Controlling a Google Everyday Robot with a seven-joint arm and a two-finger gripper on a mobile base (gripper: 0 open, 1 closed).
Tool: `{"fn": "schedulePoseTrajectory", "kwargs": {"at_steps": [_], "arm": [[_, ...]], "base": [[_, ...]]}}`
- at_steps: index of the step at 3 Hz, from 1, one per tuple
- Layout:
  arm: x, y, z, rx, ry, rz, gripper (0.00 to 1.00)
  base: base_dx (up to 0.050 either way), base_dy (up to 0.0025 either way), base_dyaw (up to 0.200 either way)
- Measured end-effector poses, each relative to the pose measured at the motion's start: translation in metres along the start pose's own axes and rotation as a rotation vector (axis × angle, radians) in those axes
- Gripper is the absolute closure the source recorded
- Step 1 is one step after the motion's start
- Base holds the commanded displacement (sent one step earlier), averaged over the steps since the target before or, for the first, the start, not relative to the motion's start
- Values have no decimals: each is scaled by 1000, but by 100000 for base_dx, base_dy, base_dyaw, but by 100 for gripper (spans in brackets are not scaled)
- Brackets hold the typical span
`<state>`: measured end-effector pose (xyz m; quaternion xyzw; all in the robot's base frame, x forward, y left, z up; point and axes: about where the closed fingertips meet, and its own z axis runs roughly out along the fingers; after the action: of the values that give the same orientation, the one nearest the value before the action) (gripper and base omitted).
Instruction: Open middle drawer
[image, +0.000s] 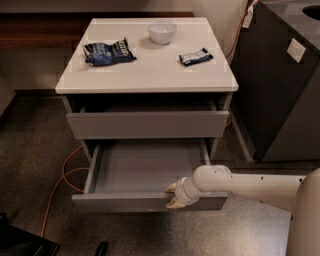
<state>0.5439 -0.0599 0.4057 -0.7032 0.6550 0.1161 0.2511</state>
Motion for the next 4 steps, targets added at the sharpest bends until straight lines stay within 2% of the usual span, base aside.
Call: {"fn": "schedulePoseTrajectory", "kwargs": {"at_steps": [2, 4], "arm": [[0, 0, -1, 0, 0, 0, 100], [-10, 22, -16, -1, -78, -4, 100]], "base": [[0, 0, 0], [0, 0, 0]]}}
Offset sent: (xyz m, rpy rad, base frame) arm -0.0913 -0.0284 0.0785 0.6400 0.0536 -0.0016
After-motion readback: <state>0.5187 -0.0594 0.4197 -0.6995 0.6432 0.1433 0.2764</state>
